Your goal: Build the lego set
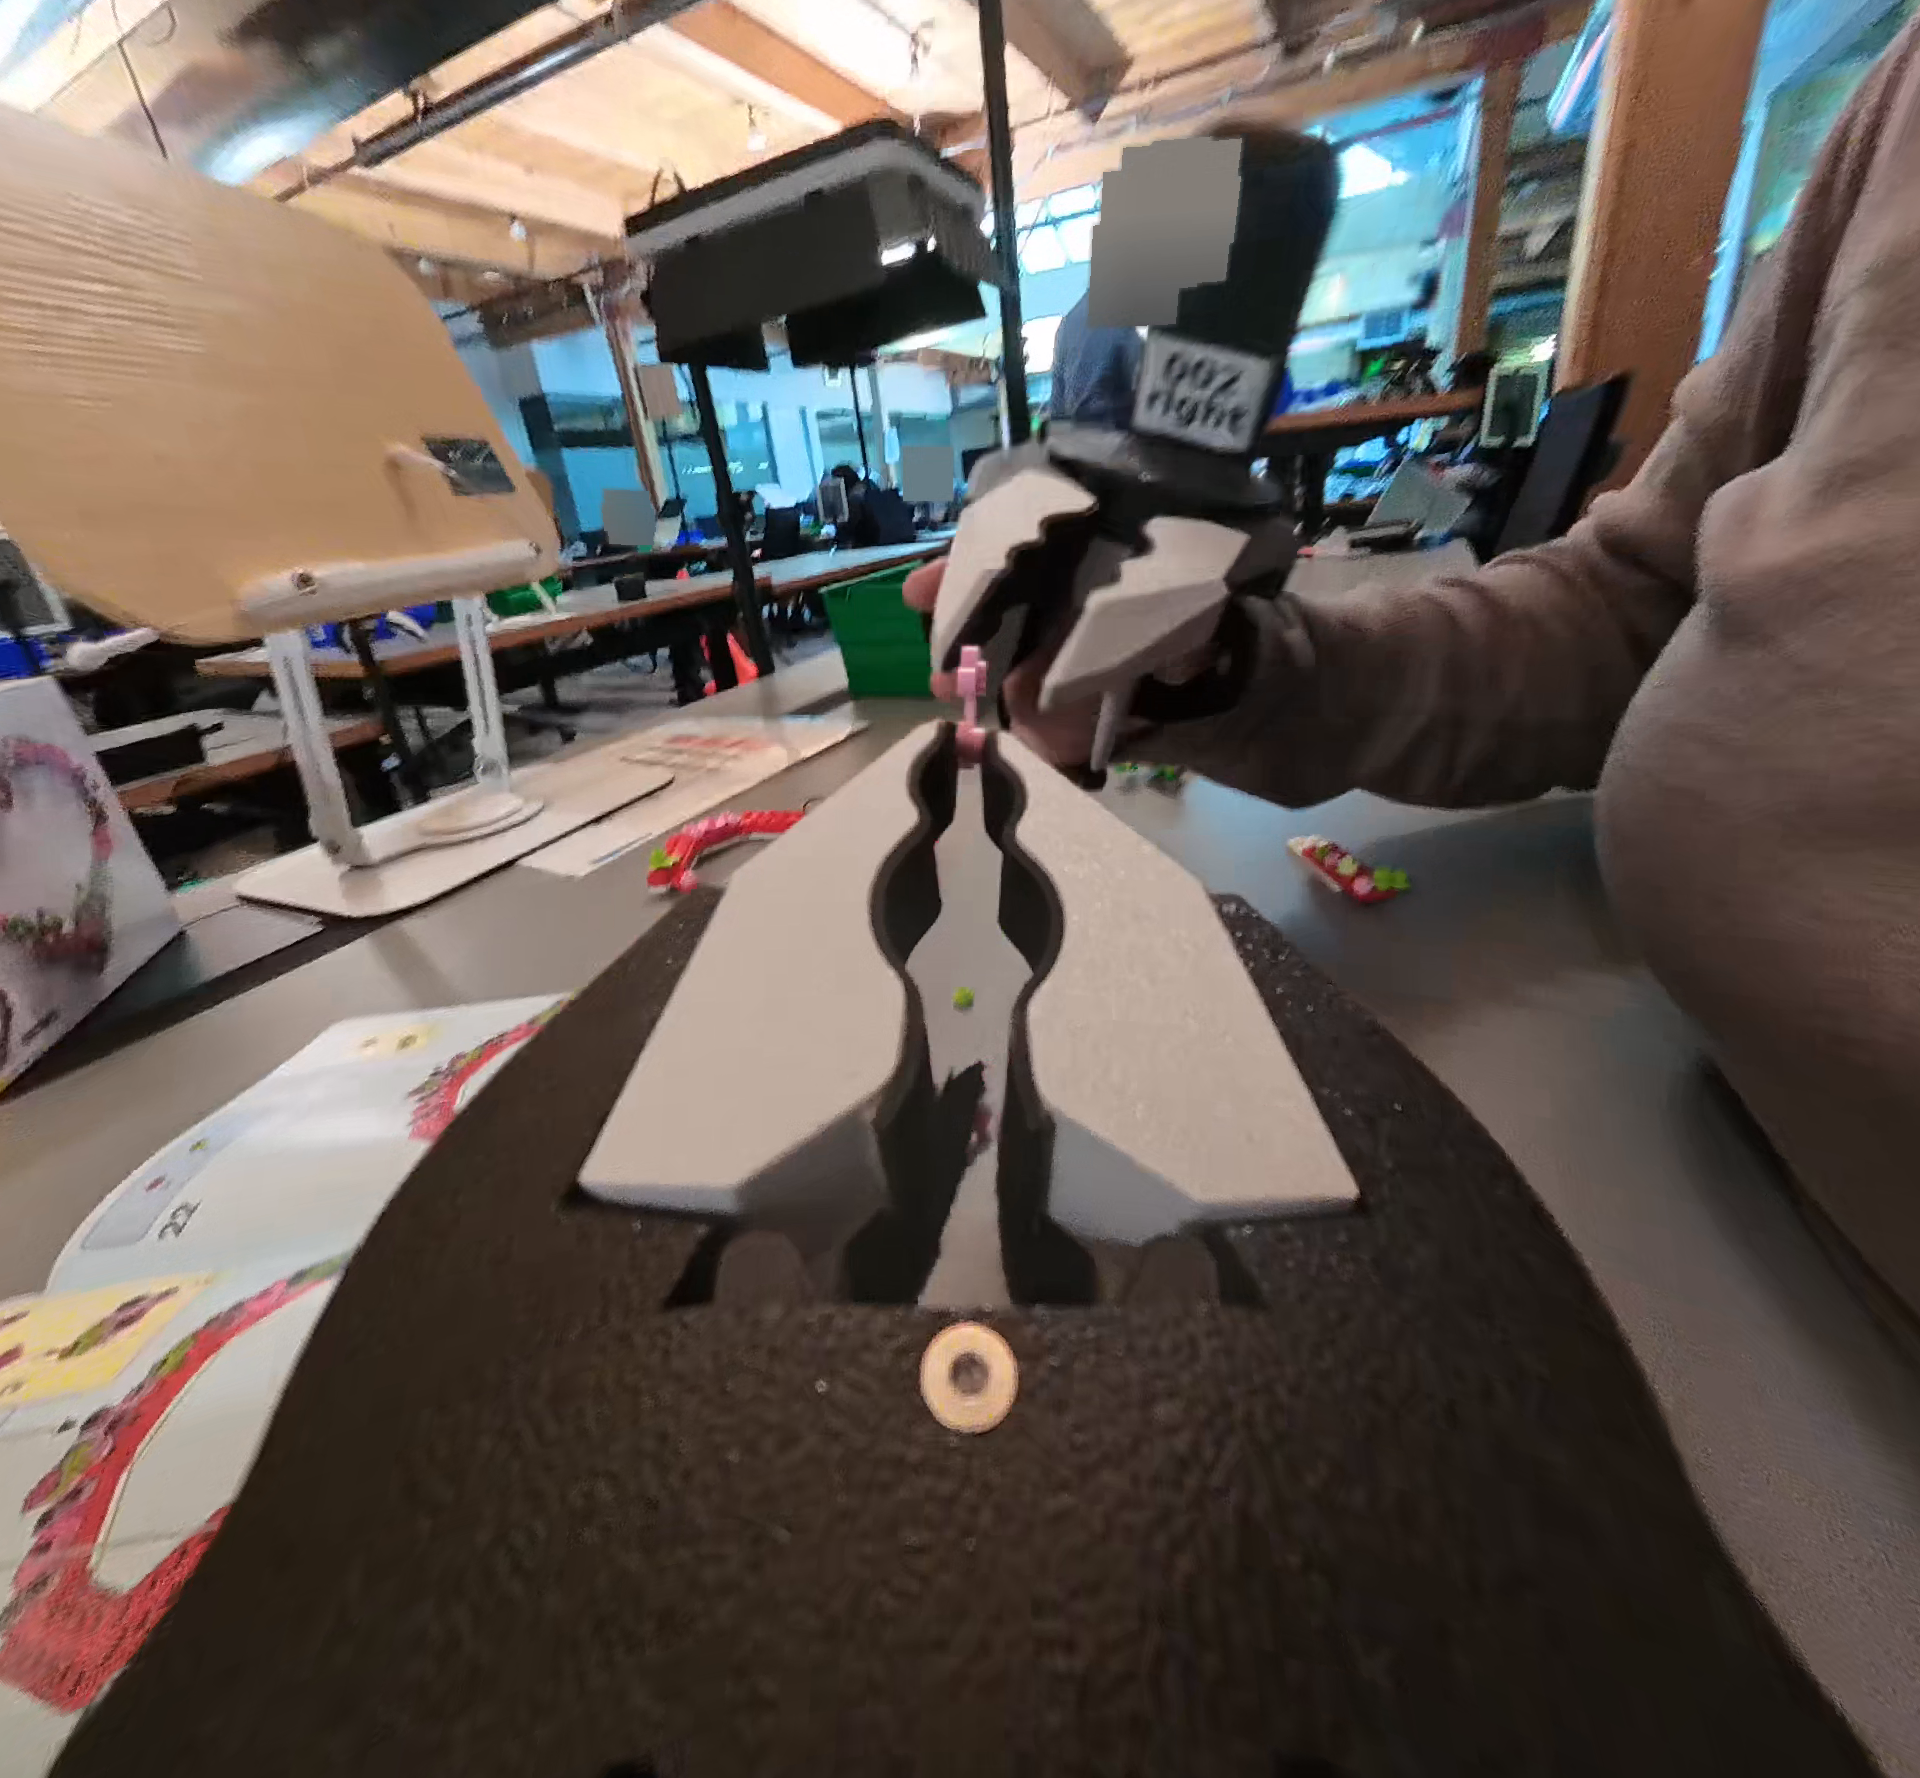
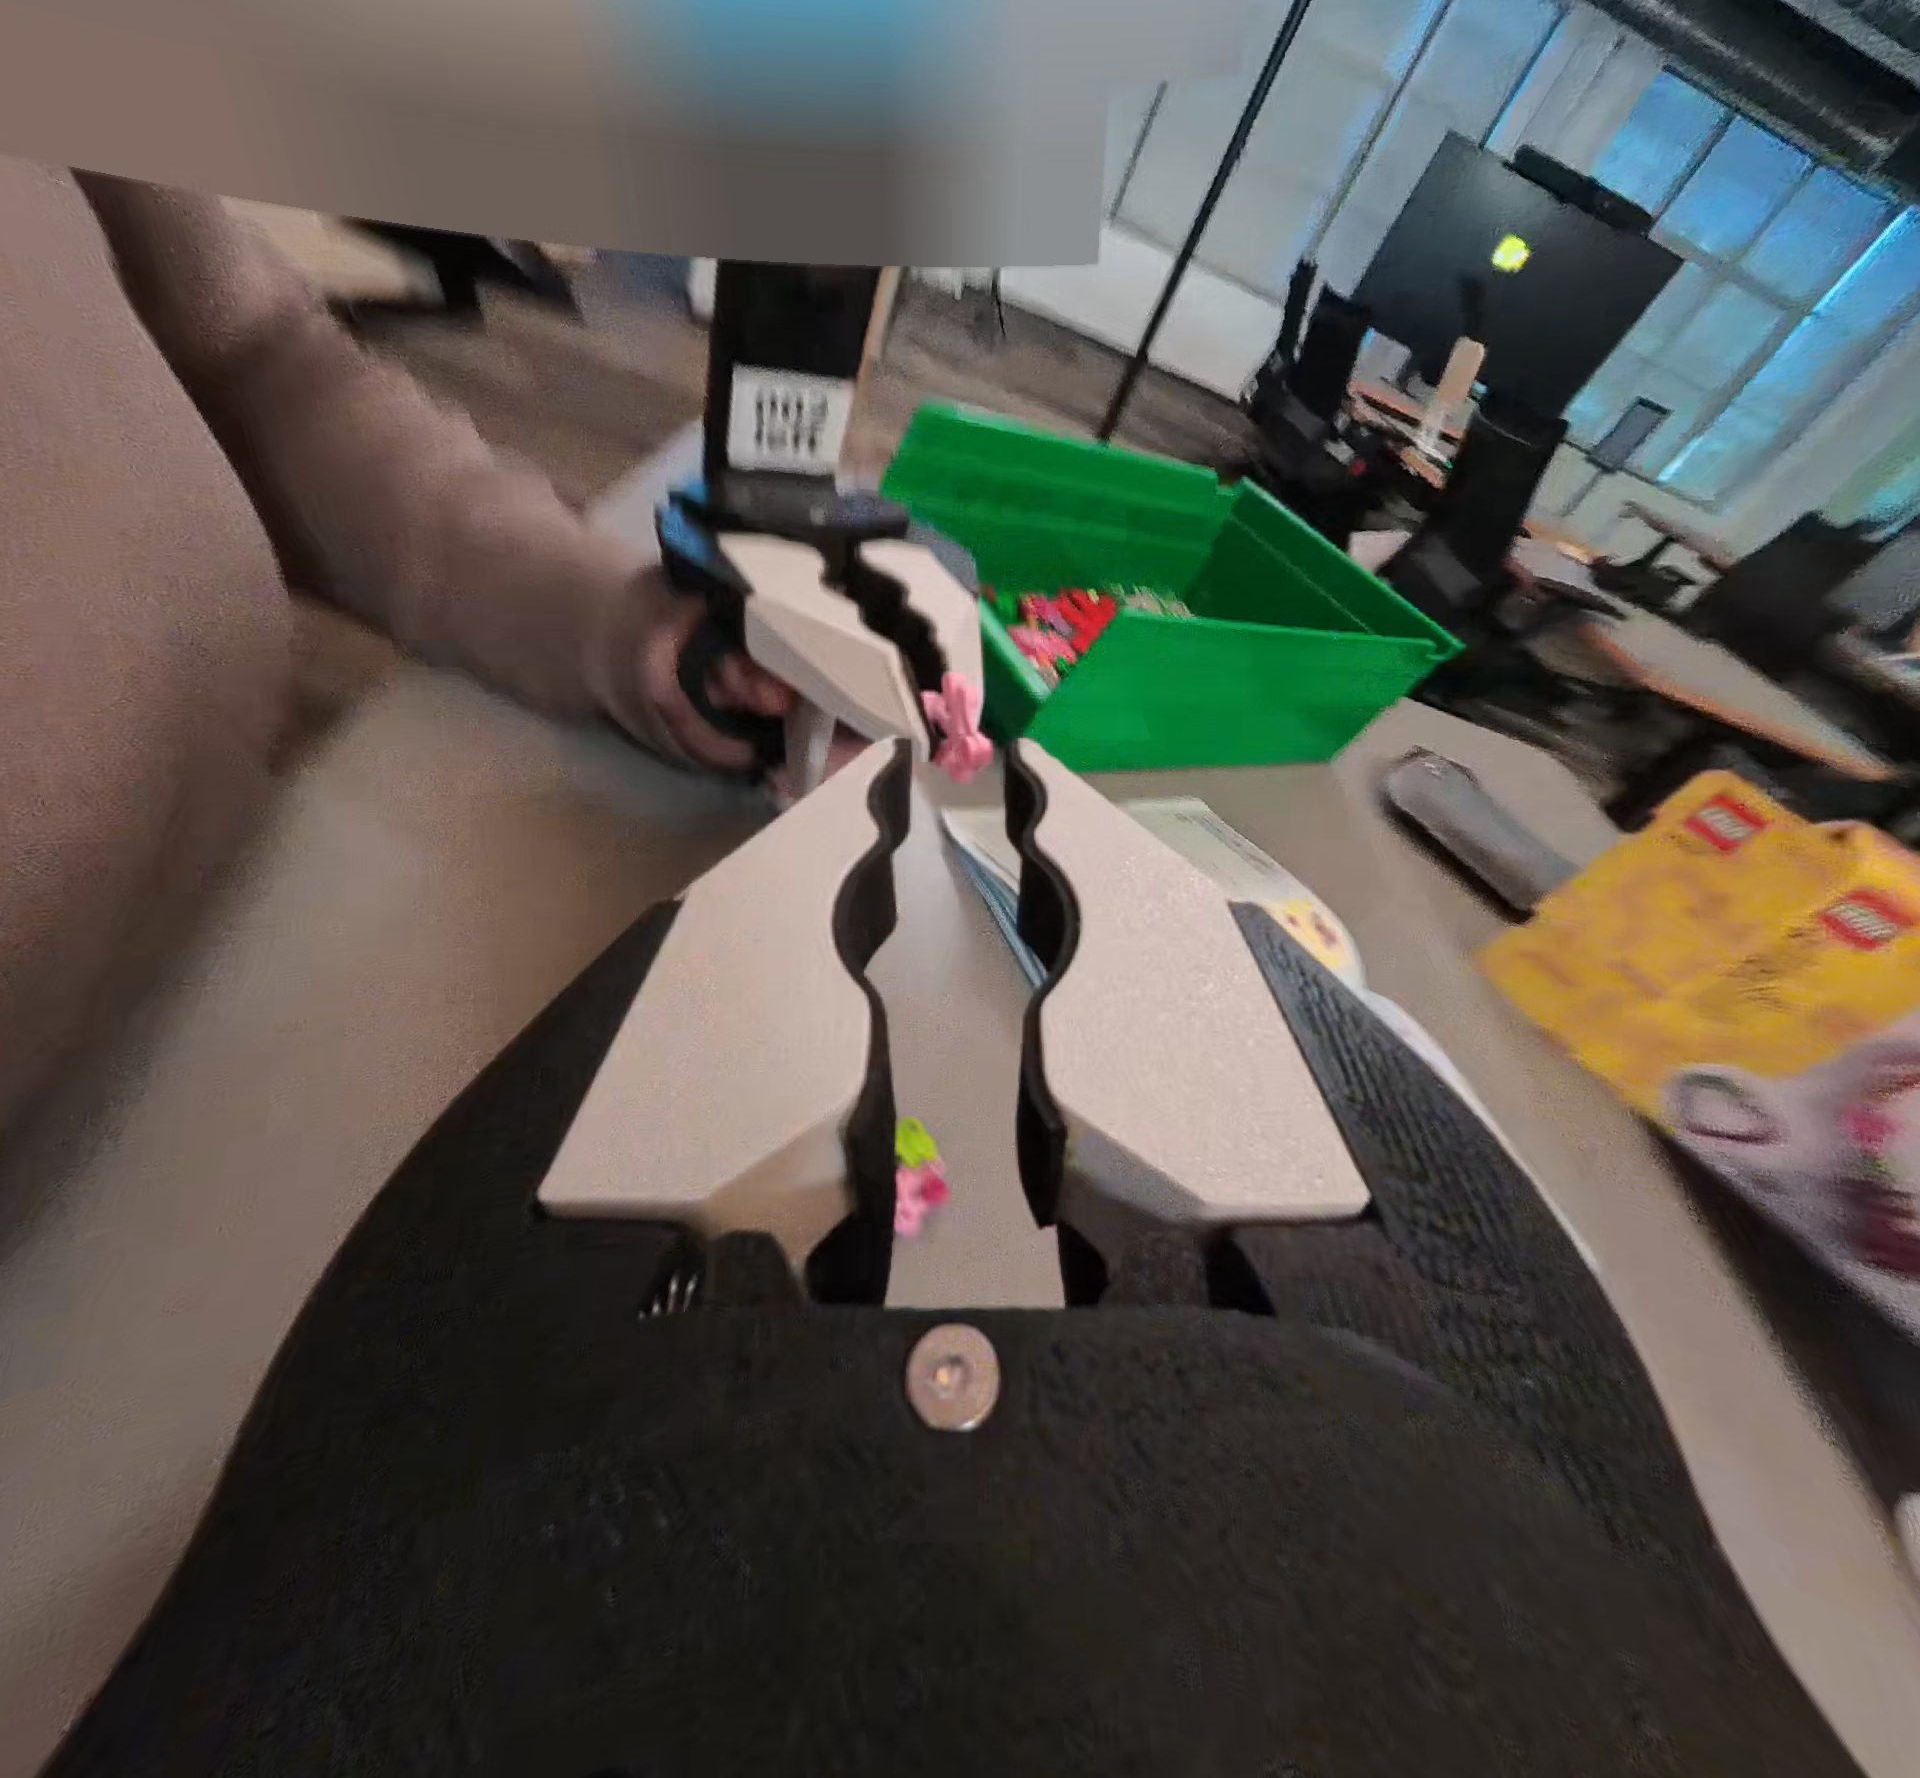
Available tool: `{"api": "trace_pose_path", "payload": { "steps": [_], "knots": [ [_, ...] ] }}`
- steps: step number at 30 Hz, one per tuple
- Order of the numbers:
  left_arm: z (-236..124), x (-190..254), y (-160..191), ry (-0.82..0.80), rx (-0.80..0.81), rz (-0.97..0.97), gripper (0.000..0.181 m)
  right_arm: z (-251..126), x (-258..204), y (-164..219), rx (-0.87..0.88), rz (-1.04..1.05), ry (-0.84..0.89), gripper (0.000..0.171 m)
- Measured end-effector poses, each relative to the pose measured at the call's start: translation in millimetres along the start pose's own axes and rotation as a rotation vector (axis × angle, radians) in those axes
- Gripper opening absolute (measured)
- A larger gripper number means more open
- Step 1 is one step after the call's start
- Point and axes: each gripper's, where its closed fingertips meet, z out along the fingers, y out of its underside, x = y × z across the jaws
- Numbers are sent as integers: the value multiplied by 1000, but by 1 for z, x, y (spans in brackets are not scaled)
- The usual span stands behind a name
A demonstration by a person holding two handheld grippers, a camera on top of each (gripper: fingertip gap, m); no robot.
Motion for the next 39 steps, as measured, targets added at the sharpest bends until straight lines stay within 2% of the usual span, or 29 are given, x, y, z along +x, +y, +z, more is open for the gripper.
{"api": "trace_pose_path", "payload": {
  "steps": [2,9,13,16,22,24,26,29,31,36,39],
  "knots": [
    [-2,2,-5,19,34,-20,2,-4,1,-7,86,103,-25,9],
    [1,9,-2,64,20,-22,2,1,-5,-8,120,188,-72,7],
    [1,10,1,70,7,-24,2,1,-6,-2,76,167,-82,4],
    [2,10,1,69,10,-25,2,0,-7,0,51,152,-69,9],
    [3,7,3,29,8,-13,4,-3,-7,3,23,114,-36,4],
    [1,-8,1,-91,13,54,19,-7,-2,14,-45,89,2,3],
    [-4,-20,-2,-181,11,111,27,-14,1,38,-200,16,36,3],
    [-9,-32,-4,-257,-14,164,26,-27,-7,84,-501,-154,29,3],
    [-11,-37,-3,-289,-25,168,26,-34,-13,103,-638,-258,20,3],
    [-10,-39,3,-293,-44,144,25,-50,-13,124,-833,-494,34,4],
    [-10,-40,5,-299,-54,142,24,-56,-21,135,-922,-532,-11,4]
  ]
}}
